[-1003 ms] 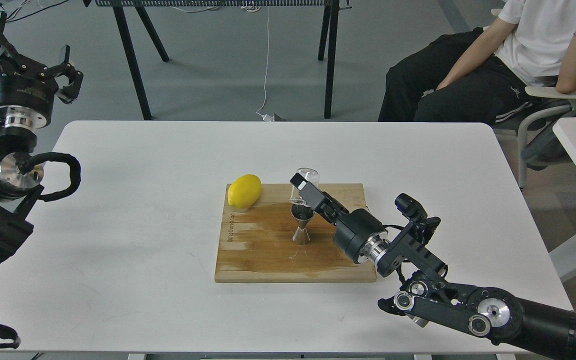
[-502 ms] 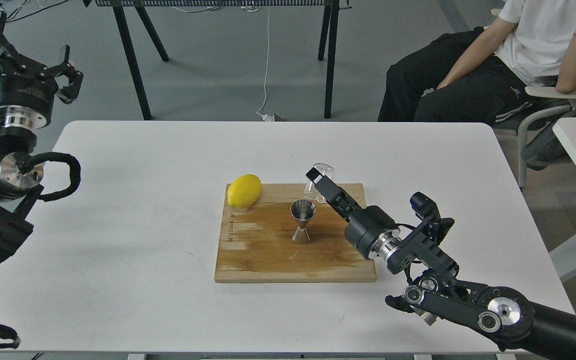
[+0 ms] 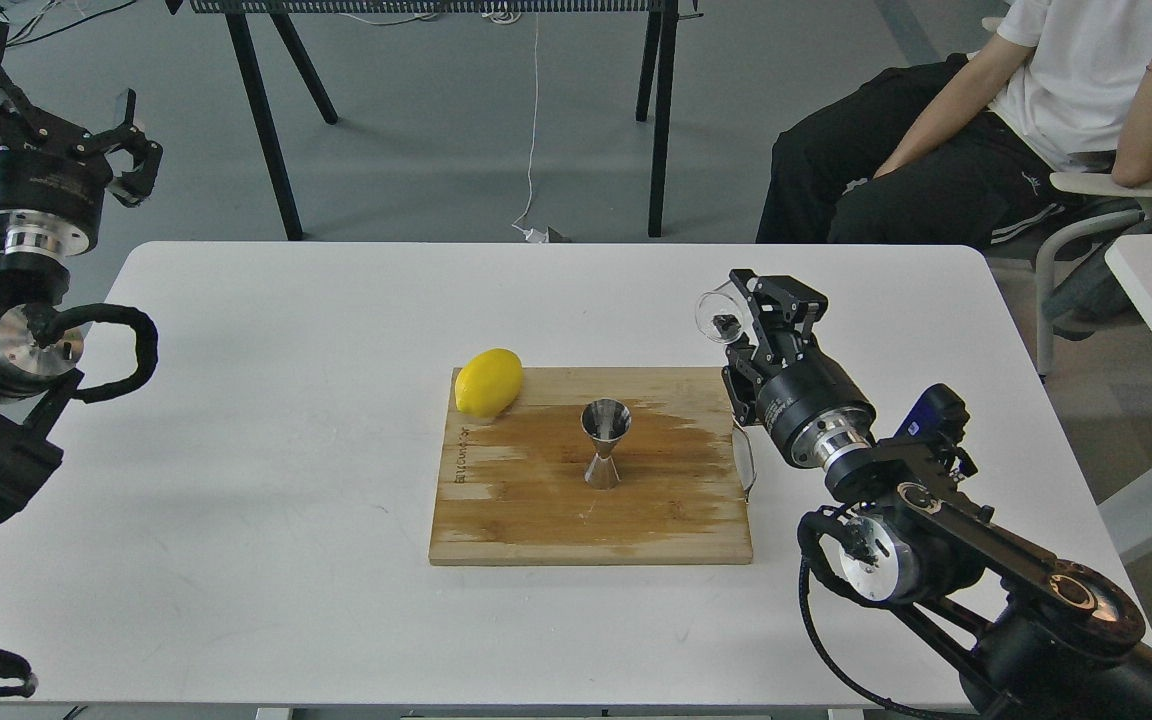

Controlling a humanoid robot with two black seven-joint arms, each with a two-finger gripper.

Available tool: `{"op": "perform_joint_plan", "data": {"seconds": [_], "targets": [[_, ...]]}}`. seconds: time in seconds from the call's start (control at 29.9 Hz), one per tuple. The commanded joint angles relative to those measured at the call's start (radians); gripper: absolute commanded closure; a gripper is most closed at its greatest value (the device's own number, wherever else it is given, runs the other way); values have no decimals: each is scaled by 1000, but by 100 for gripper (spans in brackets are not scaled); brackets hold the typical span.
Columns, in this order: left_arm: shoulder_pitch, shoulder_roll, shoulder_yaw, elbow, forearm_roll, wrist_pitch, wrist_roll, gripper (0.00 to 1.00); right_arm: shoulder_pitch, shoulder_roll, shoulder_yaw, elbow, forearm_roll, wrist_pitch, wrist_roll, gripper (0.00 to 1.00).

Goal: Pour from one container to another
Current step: 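Turn the glass cup upright and carry it back off the board, then lower the glass cup onto the table and open the right gripper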

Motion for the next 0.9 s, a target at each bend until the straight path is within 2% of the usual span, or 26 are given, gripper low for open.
{"op": "perform_joint_plan", "data": {"seconds": [0.0,0.17,0.27,0.67,0.77,0.87], "targets": [[-2,-4,0,0,1,1,0,0,-31,0,74,-8,160,0,-1,70],[0,-5,5,0,1,-1,0,0,-60,-11,185,-90,444,0,-21,70],[0,-5,5,0,1,-1,0,0,-82,-11,234,-158,504,76,-41,70],[0,-8,7,0,1,-3,0,0,-145,-6,421,-491,818,464,-370,70],[0,-9,7,0,1,-1,-2,0,-145,0,429,-598,855,559,-420,70],[0,-8,7,0,1,-1,-2,0,-146,5,429,-629,886,592,-426,70]]}}
